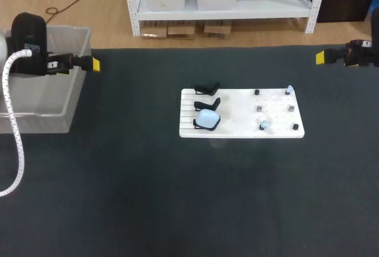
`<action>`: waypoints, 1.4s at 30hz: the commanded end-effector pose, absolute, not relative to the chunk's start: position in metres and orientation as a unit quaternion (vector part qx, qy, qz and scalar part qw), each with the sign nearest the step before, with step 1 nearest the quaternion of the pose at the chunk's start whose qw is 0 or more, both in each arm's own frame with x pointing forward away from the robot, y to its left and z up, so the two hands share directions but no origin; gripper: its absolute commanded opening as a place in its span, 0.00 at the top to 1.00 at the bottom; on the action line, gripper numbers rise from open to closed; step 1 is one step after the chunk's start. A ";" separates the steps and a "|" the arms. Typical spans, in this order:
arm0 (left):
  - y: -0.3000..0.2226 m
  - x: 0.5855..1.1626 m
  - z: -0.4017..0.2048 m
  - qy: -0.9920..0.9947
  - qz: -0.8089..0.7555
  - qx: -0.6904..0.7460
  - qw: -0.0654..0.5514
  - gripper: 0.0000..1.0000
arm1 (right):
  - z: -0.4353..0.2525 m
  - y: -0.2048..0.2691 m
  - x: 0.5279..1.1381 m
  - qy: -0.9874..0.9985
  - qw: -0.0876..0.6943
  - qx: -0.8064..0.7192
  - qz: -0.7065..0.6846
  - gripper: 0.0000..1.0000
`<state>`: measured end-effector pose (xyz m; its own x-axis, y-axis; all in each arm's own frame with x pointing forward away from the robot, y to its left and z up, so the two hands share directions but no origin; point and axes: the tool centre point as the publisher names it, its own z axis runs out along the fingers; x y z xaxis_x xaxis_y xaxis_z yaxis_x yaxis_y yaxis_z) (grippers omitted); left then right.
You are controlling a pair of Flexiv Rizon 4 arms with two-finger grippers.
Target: Pick up each earbud case from the left stands, insert the matching earbuds, close the lid, and place the case in the box.
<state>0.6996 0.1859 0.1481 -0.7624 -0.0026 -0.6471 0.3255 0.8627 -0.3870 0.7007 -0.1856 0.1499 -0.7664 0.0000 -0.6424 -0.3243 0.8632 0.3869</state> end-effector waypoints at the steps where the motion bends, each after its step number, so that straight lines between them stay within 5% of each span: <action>1: 0.185 0.700 0.149 0.907 -0.244 0.088 0.331 0.00 | 0.150 -0.186 0.701 0.907 0.330 -0.090 0.246 0.00; 22: 0.178 0.697 0.150 0.902 -0.254 0.115 0.330 0.00 | 0.150 -0.186 0.701 0.907 0.330 -0.090 0.246 0.00; 42: 0.095 0.667 0.164 0.743 -0.283 0.503 0.339 0.00 | 0.150 -0.186 0.701 0.907 0.330 -0.090 0.246 0.00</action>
